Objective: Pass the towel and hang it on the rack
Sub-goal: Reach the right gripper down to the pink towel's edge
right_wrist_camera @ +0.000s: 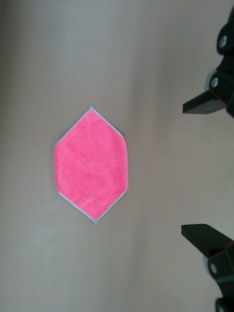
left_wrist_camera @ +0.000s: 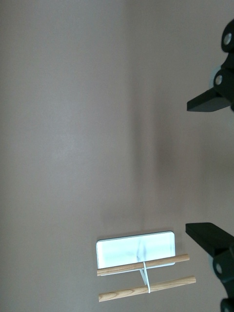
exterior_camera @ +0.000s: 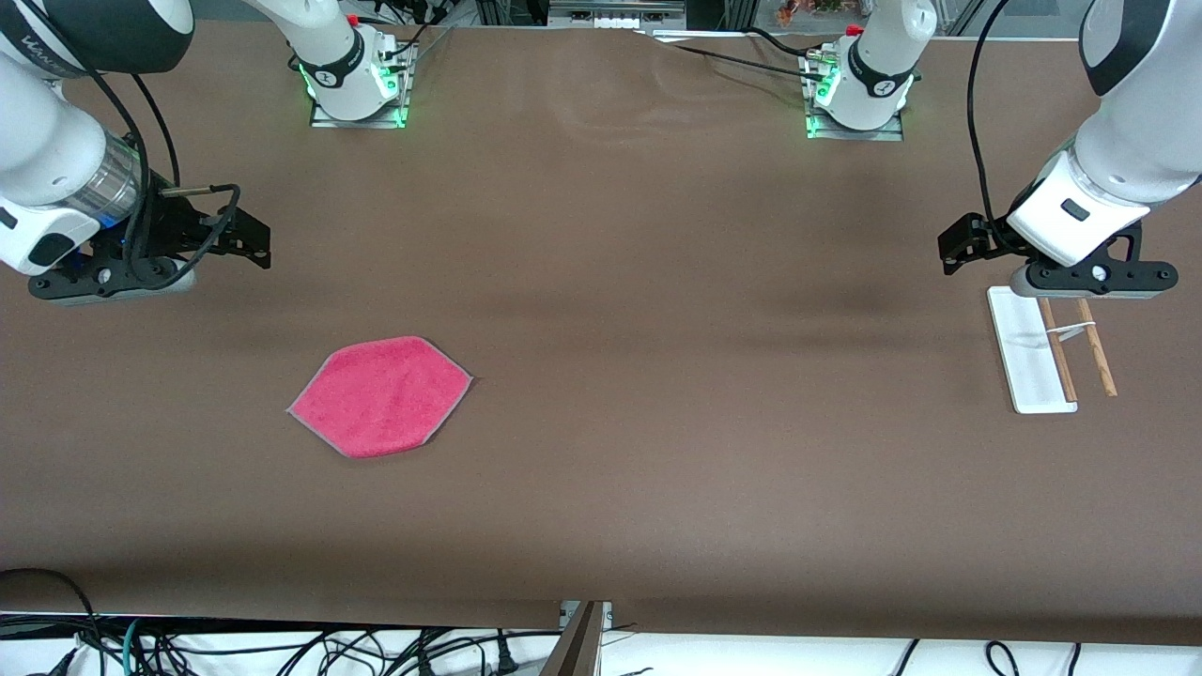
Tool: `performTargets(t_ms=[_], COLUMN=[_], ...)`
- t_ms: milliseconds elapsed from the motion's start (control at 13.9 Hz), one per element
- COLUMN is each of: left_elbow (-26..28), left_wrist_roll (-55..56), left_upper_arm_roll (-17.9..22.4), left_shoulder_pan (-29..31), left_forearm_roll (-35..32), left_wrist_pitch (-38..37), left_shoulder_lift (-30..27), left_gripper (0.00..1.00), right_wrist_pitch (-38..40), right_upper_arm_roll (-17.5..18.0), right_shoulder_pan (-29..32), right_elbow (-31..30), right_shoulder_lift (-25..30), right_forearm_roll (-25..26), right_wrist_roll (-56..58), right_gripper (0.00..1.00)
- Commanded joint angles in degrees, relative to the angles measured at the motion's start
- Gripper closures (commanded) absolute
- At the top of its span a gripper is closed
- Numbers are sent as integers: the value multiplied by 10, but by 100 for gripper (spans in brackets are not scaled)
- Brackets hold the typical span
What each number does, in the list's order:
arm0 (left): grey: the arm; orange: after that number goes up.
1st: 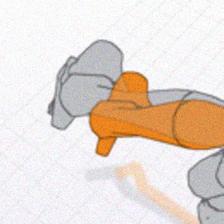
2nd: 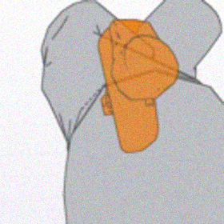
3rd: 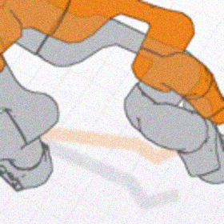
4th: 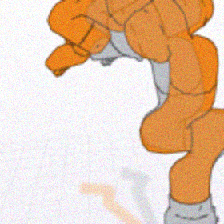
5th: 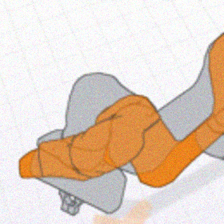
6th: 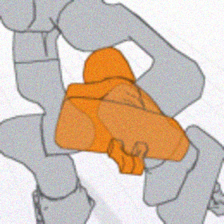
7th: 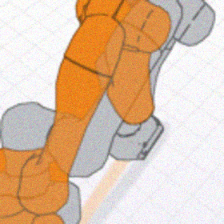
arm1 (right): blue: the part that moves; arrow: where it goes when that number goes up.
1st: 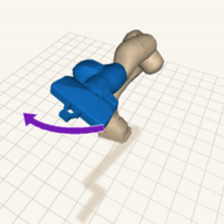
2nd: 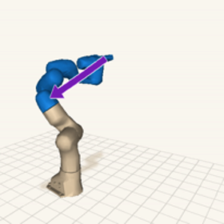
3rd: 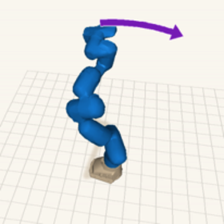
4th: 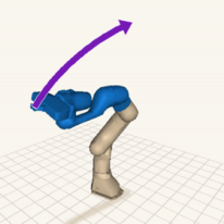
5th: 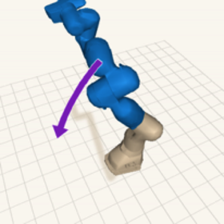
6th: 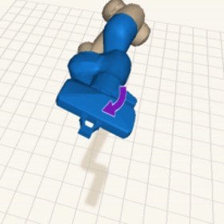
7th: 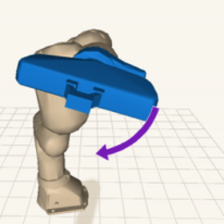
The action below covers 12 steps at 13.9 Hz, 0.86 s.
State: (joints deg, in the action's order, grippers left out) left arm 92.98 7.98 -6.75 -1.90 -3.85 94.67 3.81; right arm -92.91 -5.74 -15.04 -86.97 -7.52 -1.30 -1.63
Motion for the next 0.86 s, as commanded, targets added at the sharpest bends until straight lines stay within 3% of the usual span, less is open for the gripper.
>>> performTargets(t_ms=[0,360,576,792], left_elbow=[-17,-19,-21,-23], left_wrist_roll=[-8,-9,-6,-5], left_upper_arm_roll=[-1,-1,-3,-4], left_shoulder_pan=[0,-2,-5,-15], left_forearm_roll=[0,1,-6,-8], left_wrist_pitch=[-7,-7,-6,-4], left_shoulder_lift=[8,8,8,8], left_gripper=[0,0,0,0], right_wrist_pitch=[11,15,-18,-95], right_upper_arm_roll=[14,17,18,18], right_shoulder_pan=[11,9,-26,-60], right_elbow=[0,1,-1,-7], right_shoulder_lift=[5,-10,-53,-128], right_forearm_roll=[9,7,0,-26], right_wrist_roll=[-4,4,-20,-127], right_gripper=[0,0,0,0])
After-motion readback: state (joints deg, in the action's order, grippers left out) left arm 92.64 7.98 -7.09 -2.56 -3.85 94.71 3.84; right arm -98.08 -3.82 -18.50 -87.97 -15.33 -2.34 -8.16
